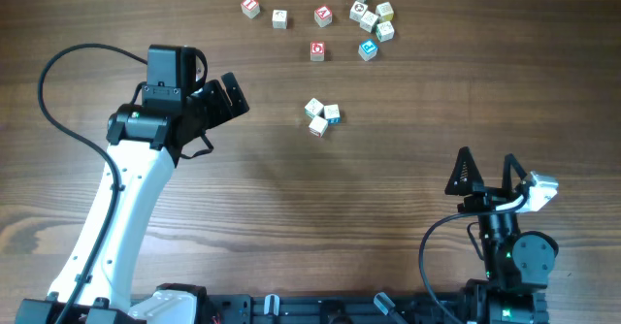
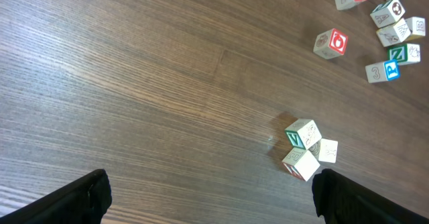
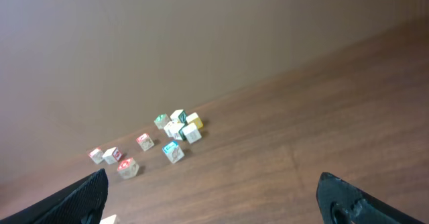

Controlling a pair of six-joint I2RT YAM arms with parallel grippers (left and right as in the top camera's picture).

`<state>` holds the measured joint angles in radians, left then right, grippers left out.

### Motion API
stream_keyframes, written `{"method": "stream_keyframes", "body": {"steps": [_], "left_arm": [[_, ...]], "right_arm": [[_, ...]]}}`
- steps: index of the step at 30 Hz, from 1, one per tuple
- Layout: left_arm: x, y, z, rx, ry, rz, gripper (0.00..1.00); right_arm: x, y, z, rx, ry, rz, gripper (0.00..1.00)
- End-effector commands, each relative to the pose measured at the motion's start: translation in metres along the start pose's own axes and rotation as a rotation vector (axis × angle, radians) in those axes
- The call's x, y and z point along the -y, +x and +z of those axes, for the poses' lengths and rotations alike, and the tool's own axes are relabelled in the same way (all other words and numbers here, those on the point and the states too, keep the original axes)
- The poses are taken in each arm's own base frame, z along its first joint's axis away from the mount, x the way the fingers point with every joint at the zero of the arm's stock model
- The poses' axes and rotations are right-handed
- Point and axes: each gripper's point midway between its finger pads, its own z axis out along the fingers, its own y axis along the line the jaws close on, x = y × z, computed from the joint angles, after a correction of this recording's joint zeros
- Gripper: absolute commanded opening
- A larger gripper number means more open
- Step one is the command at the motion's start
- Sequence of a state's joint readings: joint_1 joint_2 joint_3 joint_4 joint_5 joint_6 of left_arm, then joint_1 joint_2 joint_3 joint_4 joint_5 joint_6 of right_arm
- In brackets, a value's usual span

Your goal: Form a circle

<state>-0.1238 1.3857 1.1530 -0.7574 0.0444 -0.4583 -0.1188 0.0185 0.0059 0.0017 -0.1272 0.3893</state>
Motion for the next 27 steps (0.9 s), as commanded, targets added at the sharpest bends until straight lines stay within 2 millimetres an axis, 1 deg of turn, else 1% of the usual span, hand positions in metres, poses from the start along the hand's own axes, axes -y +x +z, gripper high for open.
{"method": "stream_keyframes", "body": {"steps": [1, 4, 22, 24, 27], "left_arm": [[0.0006, -0.0022, 0.0004, 0.000, 0.006, -0.010, 1.00], [0.0007, -0.0021, 0.0004, 0.000, 0.006, -0.010, 1.00], [0.0002, -0.0022, 0.0004, 0.000, 0.003, 0.008, 1.00], [-0.0040, -0.0034, 0.0003, 0.009, -0.020, 0.031, 1.00], [-0.0048, -0.0019, 0.0003, 0.003, -0.023, 0.030, 1.00]], "right_arm": [[-0.0049, -0.0022, -0.0008, 0.013, -0.020, -0.131, 1.00], [-0.0070, -0.0015, -0.0007, 0.013, -0.025, -0.235, 1.00], [-0.0070, -0.0013, -0.0006, 0.011, -0.025, -0.234, 1.00], [-0.0070, -0.0013, -0.0006, 0.011, -0.025, -0.234, 1.00], [-0.0070, -0.0013, -0.0006, 0.011, -0.025, -0.233, 1.00]]}}
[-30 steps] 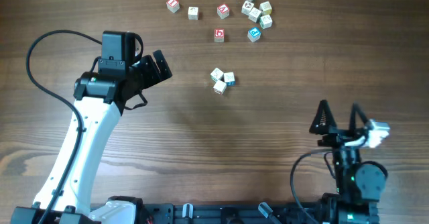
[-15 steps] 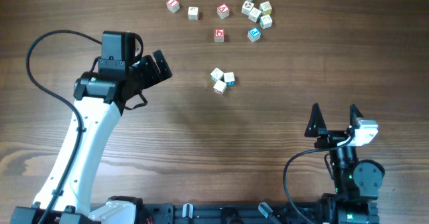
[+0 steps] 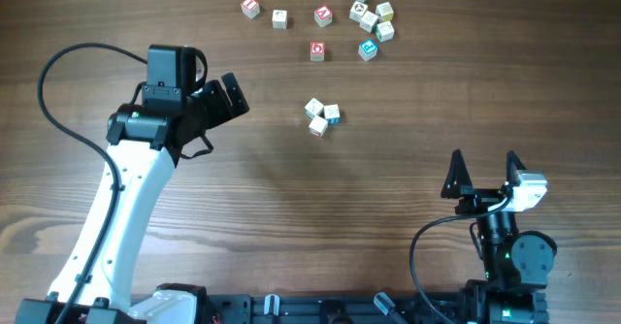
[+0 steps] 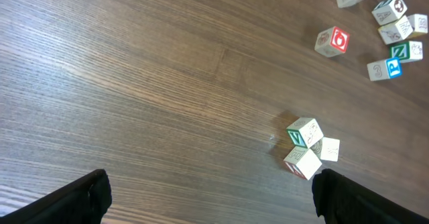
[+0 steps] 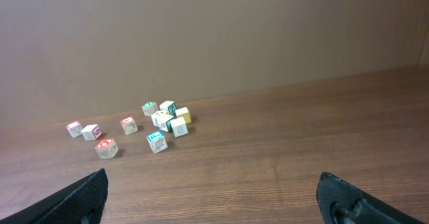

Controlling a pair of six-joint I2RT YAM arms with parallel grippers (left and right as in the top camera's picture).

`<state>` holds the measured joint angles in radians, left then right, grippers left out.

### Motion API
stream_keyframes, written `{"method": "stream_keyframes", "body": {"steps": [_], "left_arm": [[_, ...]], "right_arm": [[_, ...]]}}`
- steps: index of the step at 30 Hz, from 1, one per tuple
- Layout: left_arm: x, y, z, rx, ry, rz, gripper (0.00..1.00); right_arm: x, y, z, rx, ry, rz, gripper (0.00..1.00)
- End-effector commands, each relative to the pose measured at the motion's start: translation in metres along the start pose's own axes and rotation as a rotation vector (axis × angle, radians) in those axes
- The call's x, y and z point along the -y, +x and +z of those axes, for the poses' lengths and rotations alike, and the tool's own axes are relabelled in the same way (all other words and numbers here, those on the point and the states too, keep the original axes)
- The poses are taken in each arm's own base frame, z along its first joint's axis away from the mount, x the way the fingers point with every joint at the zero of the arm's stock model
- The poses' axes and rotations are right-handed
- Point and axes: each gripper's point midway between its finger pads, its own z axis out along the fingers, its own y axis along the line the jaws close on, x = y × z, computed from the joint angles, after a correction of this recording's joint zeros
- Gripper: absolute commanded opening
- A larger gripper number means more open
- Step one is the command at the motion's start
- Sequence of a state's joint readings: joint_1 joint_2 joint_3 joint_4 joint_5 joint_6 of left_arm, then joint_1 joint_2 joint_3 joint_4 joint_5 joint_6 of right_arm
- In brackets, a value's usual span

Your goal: Form a circle

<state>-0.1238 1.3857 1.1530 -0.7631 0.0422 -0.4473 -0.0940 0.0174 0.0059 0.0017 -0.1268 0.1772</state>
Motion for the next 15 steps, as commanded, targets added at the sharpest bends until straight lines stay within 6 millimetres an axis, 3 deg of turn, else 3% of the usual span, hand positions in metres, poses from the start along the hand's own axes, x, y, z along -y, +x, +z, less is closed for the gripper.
{"method": "stream_keyframes", "body": {"steps": [1, 4, 9, 13, 15], "left_arm": [[-0.004, -0.003, 0.000, 0.006, -0.018, 0.019, 1.00], [-0.008, -0.013, 0.002, 0.051, -0.048, 0.017, 1.00], [0.002, -0.038, -0.024, 0.273, 0.011, 0.028, 1.00], [-0.008, -0.033, -0.053, 0.453, 0.063, 0.017, 1.00], [-0.014, -0.021, -0.065, 0.519, 0.086, 0.064, 1.00]], "right_arm": [[-0.001, -0.004, -0.001, 0.017, 0.000, -0.022, 1.00], [-0.001, -0.004, -0.001, 0.017, 0.000, -0.022, 1.00], [-0.001, -0.004, -0.001, 0.017, 0.000, -0.022, 1.00], [-0.001, -0.004, -0.001, 0.017, 0.000, -0.022, 1.00], [-0.001, -0.004, -0.001, 0.017, 0.000, -0.021, 1.00]]}}
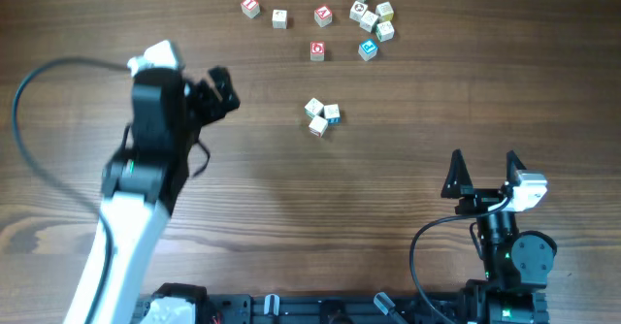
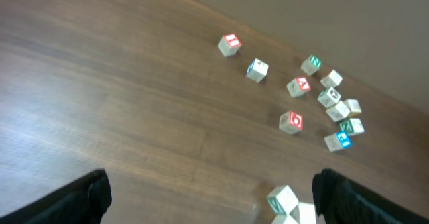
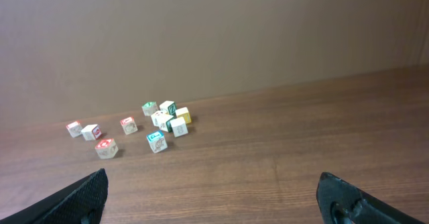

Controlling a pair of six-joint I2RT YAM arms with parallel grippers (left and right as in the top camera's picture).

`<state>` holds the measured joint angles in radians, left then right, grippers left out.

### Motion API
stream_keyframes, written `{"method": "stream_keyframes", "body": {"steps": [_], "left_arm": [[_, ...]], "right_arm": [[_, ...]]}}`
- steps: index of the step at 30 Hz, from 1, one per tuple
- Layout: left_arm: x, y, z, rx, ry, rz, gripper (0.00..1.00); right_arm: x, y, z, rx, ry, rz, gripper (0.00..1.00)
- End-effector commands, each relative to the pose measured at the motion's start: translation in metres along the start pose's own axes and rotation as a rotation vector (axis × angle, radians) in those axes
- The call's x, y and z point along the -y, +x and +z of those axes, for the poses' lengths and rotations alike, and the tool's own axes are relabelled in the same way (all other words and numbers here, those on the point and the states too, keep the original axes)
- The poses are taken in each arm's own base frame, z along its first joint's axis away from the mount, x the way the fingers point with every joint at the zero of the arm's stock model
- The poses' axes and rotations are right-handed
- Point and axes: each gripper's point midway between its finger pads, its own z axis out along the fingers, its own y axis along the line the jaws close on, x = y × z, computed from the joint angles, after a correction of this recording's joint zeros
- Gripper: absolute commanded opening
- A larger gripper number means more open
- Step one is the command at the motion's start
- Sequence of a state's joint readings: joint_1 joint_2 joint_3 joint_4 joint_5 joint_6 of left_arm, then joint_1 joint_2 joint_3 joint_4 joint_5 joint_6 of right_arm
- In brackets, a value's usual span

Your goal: Form a circle

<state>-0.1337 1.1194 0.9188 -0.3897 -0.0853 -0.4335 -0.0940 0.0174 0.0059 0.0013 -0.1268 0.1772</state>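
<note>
Several small letter blocks lie loose at the table's far side, among them a red one, another red one and a blue one. A tight bunch of three blocks sits nearer the middle, at the bottom edge of the left wrist view. My left gripper is open and empty, left of that bunch, its arm blurred. The left gripper hangs above bare wood. My right gripper stands open and empty at the near right, far from every block. The right gripper faces the scattered blocks.
The wooden table carries nothing but the blocks. A black cable loops from the left arm at the left side. The right arm's base is at the near edge.
My left arm has moved and now shows blurred, its wrist view tilted up, showing the far blocks, with the bunch of three at its bottom edge. The right arm and the blocks are unchanged.
First my left gripper was open to the left of the three-block bunch and my right gripper was tilted at the near right. Then the right gripper stood level, a little lower. Now the left arm has shifted; no block has changed place.
</note>
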Motion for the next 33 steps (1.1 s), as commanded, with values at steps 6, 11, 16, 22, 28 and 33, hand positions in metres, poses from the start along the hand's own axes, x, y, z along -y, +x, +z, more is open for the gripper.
{"method": "stream_keyframes", "body": {"steps": [6, 11, 16, 22, 28, 33], "left_arm": [[-0.060, 0.044, -0.051, 0.213, -0.009, 0.030, 1.00], [-0.083, 0.077, -0.053, 0.277, 0.000, 0.012, 1.00], [-0.095, 0.091, -0.046, 0.397, 0.046, -0.007, 1.00], [-0.113, 0.096, -0.042, 0.455, -0.002, -0.018, 1.00], [-0.119, 0.077, -0.064, 0.572, -0.040, 0.093, 1.00], [-0.103, 0.086, -0.059, 0.524, 0.045, 0.194, 1.00]], "right_arm": [[-0.001, -0.004, -0.001, 0.017, 0.000, -0.022, 1.00], [-0.001, -0.004, -0.001, 0.017, 0.000, -0.022, 1.00], [-0.001, -0.004, -0.001, 0.017, 0.000, -0.022, 1.00], [-0.001, -0.004, -0.001, 0.017, 0.000, -0.022, 1.00], [-0.001, -0.004, -0.001, 0.017, 0.000, -0.021, 1.00], [-0.001, -0.004, -0.001, 0.017, 0.000, -0.022, 0.99]]}}
